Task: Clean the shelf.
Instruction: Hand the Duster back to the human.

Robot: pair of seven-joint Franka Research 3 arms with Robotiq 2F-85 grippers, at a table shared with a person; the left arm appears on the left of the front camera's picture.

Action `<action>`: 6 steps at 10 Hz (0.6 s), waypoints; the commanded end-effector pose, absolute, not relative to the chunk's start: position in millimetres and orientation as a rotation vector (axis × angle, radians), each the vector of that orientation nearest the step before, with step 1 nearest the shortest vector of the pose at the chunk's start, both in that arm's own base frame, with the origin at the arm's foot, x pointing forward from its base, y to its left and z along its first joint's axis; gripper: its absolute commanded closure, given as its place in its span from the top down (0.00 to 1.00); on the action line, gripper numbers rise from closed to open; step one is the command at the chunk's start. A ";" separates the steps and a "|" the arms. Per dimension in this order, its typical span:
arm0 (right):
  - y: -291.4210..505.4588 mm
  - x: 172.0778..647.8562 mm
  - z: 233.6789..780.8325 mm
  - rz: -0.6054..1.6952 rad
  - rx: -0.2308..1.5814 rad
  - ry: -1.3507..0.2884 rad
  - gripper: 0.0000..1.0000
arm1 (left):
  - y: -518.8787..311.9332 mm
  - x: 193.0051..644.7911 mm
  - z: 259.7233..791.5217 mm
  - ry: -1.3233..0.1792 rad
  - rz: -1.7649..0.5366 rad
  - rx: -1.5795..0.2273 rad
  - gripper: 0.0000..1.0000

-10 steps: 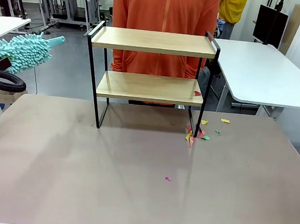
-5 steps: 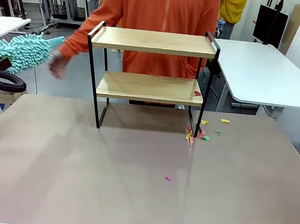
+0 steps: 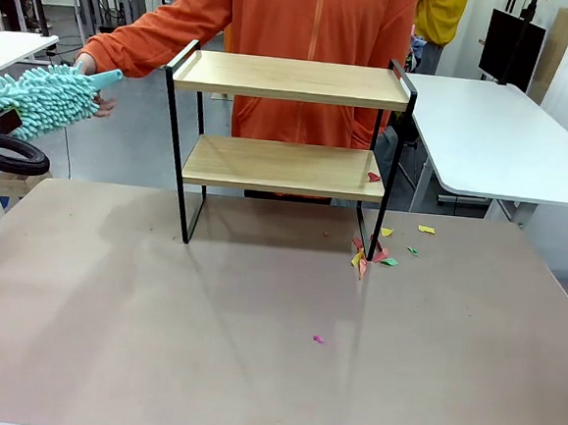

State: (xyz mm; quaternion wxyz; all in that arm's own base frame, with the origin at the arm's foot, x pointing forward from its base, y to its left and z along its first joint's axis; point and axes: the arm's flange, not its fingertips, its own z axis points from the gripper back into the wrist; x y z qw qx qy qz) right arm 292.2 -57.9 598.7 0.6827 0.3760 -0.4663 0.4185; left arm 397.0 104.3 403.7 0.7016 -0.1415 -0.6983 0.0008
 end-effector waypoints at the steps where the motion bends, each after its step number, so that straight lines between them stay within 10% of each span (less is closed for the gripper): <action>1: -57.7 294.3 599.9 0.954 0.846 -1.080 1.00 | 104.3 394.4 408.0 -1.566 0.007 -0.322 0.17; 4: -57.7 294.3 599.9 0.954 0.846 -1.080 1.00 | 104.3 394.4 408.0 -1.566 0.007 -0.322 0.17; 5: -57.7 294.3 599.9 0.954 0.846 -1.080 1.00 | 104.3 397.3 404.9 -1.558 0.001 -0.315 0.69; 6: -57.7 294.3 599.9 0.954 0.846 -1.080 1.00 | 101.8 390.9 411.8 -1.528 -0.012 -0.327 0.74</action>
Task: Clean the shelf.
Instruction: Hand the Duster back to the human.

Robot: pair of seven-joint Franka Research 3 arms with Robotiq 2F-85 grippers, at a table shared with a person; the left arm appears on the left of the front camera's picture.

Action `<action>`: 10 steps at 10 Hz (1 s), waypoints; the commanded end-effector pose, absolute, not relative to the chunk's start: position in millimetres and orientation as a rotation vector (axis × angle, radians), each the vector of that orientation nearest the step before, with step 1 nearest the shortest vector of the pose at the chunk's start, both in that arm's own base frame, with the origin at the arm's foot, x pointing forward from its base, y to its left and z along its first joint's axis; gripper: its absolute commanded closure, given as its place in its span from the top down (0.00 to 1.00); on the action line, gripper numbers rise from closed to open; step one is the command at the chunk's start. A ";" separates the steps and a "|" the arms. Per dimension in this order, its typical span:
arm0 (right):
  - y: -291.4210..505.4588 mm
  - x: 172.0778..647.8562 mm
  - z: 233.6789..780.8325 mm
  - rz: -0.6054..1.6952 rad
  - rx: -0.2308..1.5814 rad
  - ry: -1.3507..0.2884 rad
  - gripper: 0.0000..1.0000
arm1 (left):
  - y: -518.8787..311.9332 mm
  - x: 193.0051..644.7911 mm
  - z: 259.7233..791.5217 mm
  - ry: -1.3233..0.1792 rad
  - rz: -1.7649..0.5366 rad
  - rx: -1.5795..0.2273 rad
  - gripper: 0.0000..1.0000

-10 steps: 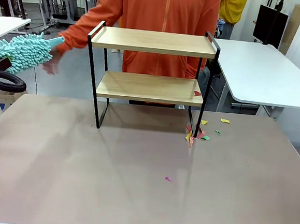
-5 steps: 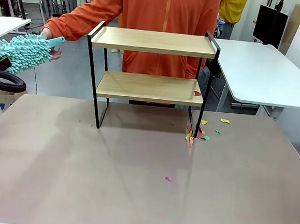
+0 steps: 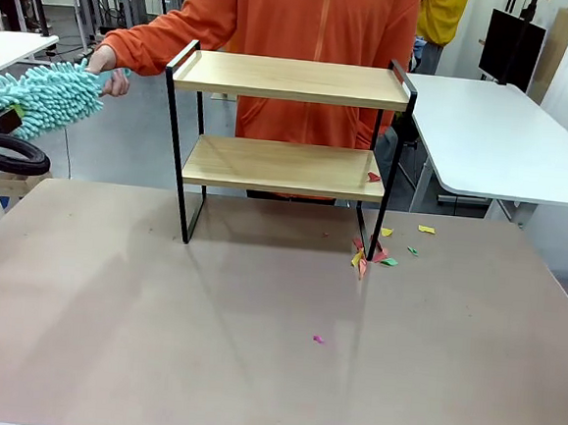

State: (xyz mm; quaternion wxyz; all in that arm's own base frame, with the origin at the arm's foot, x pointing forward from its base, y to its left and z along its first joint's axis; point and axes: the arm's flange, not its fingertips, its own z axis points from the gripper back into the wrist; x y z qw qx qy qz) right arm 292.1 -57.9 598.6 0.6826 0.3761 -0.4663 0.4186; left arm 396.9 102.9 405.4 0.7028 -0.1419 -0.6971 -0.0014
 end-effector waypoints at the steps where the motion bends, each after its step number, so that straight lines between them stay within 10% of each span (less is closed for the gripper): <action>1: -57.7 294.3 599.9 0.954 0.846 -1.080 1.00 | 101.2 387.4 416.8 -1.522 0.001 -0.327 1.00; 10: -57.7 294.3 599.9 0.954 0.846 -1.080 1.00 | 155.0 314.2 574.4 -1.589 0.444 -0.862 1.00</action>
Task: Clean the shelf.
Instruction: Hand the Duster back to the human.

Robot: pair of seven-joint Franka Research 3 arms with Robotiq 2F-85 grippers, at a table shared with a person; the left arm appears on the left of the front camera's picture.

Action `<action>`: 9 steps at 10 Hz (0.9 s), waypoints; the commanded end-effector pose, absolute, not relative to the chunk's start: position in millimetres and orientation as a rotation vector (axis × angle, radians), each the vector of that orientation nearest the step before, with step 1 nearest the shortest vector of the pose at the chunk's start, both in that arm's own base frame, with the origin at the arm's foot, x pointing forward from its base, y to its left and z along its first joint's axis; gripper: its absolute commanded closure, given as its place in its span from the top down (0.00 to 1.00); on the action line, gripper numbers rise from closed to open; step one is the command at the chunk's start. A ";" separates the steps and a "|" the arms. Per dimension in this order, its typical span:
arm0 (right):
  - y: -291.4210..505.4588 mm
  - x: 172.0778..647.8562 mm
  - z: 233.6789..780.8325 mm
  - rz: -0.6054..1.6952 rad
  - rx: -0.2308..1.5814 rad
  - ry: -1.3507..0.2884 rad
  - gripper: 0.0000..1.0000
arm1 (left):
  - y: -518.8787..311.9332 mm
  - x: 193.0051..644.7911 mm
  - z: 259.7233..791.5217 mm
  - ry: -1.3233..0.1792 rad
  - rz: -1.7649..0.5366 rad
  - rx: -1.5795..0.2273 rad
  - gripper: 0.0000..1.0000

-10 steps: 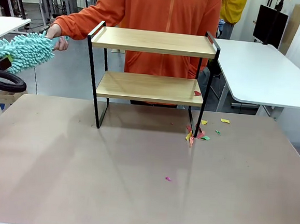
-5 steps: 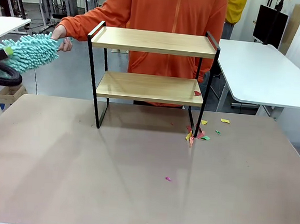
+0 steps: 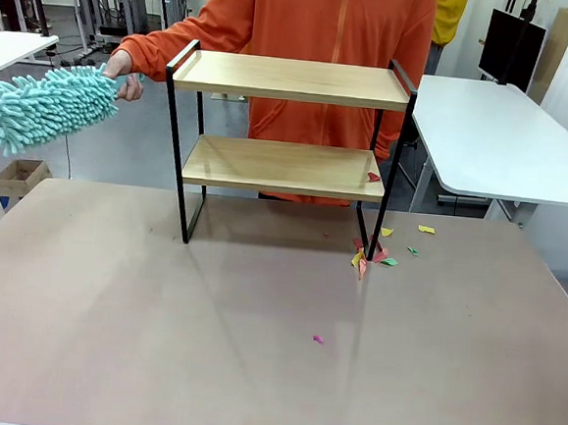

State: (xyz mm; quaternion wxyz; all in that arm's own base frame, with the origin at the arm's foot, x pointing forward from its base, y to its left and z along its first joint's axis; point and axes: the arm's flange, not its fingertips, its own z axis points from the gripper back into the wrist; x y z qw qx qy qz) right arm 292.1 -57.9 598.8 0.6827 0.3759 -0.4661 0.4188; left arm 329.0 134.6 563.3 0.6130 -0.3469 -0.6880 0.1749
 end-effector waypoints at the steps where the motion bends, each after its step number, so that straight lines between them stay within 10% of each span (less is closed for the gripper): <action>1: -57.7 294.3 599.9 0.954 0.846 -1.080 1.00 | 169.4 304.1 583.5 -1.606 0.492 -0.917 1.00; 9: -57.7 294.3 599.9 0.954 0.846 -1.080 1.00 | 184.6 292.0 592.3 -1.629 0.546 -0.946 1.00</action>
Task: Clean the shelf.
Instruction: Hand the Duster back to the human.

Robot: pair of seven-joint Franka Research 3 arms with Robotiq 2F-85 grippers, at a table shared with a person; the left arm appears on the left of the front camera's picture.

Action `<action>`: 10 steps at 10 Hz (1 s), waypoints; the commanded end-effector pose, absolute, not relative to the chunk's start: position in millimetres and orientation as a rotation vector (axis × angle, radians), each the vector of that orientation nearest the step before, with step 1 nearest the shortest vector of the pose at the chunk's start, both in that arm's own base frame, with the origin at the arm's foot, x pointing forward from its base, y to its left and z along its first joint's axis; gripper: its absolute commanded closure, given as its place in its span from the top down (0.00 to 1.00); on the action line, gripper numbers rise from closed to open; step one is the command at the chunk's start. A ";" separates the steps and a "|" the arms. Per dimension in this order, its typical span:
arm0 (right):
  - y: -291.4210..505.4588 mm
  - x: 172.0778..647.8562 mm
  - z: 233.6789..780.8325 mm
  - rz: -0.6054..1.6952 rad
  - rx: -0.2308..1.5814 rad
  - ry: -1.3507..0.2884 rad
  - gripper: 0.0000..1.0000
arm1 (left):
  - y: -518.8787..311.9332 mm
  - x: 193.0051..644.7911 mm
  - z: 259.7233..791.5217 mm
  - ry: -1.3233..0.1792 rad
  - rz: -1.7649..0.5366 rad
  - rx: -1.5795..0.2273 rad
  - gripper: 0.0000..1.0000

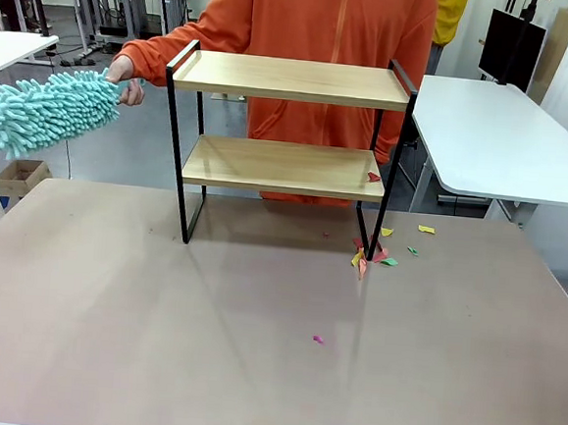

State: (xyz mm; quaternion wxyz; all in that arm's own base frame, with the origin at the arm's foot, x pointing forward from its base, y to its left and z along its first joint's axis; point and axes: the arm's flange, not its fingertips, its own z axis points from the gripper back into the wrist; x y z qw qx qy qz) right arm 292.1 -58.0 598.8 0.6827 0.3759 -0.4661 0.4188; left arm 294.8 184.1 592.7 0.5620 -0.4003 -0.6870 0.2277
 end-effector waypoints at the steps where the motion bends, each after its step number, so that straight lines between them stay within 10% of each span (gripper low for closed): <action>1: -57.7 294.3 599.9 0.954 0.846 -1.080 1.00 | 184.6 292.0 592.3 -1.629 0.546 -0.946 1.00; 10: -57.7 294.3 599.9 0.954 0.846 -1.080 1.00 | 184.6 292.0 592.3 -1.629 0.546 -0.946 1.00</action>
